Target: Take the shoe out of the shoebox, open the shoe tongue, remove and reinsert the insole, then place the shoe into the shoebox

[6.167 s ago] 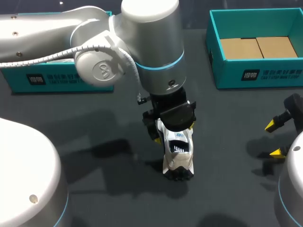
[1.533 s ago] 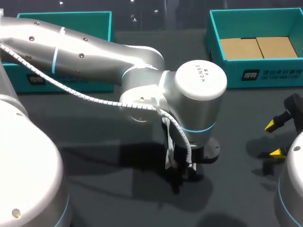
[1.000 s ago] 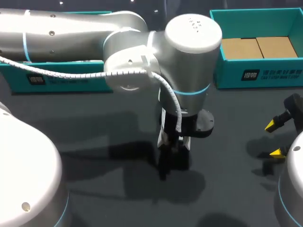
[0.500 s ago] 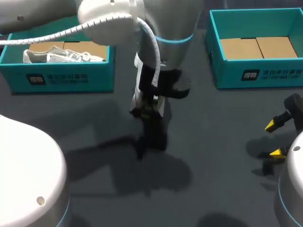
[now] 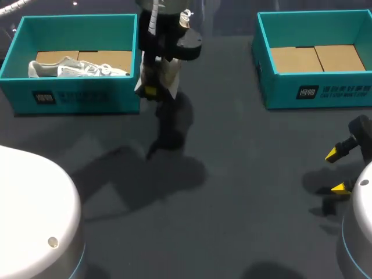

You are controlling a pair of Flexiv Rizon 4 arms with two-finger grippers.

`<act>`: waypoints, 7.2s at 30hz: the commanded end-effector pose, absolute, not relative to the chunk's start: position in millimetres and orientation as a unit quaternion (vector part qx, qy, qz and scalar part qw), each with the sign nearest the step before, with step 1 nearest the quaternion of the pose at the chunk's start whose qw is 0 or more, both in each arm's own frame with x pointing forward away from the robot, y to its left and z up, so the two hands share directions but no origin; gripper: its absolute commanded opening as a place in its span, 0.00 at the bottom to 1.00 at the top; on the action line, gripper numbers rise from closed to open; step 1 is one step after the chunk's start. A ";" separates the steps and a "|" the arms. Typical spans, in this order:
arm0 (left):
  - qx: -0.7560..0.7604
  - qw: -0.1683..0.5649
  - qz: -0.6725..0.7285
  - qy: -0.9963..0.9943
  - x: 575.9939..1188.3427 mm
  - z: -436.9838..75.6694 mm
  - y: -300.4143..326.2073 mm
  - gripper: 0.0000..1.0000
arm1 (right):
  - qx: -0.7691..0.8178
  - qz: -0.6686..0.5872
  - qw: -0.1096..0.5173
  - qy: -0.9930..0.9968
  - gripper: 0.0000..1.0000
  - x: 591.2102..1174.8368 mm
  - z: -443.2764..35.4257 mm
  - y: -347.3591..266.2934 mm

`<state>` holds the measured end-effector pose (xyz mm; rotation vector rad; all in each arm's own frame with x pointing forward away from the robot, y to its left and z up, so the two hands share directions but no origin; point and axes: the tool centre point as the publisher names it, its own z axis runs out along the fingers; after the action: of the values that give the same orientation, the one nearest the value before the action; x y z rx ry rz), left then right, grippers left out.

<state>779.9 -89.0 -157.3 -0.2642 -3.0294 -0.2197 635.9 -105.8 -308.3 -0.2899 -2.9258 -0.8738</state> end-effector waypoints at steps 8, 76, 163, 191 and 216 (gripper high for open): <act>-0.070 0.072 -0.042 -0.994 849.1 -136.9 -5.5 0.00 | -0.095 -0.284 0.036 -0.954 1.00 634.2 -307.8 -105.9; -0.014 0.065 -0.072 -0.995 1068.9 -150.8 197.4 0.00 | -0.095 -0.284 0.036 -0.954 1.00 634.2 -307.8 -105.9; -0.665 0.007 -0.132 -0.735 1155.9 -229.8 308.1 0.00 | -0.095 -0.284 0.036 -0.954 1.00 634.2 -307.8 -105.9; -0.692 0.039 -0.137 -0.708 1180.7 -281.1 292.6 0.00 | -0.095 -0.284 0.036 -0.954 1.00 634.2 -307.8 -105.9; -0.683 0.054 -0.137 -0.715 1195.6 -307.4 290.2 0.00 | -0.095 -0.284 0.036 -0.954 1.00 634.2 -307.8 -105.9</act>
<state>1190.9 290.5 -306.5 -2.0786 -2.1752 -0.4207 635.9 -105.8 -308.3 -0.2900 -2.9258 -0.8738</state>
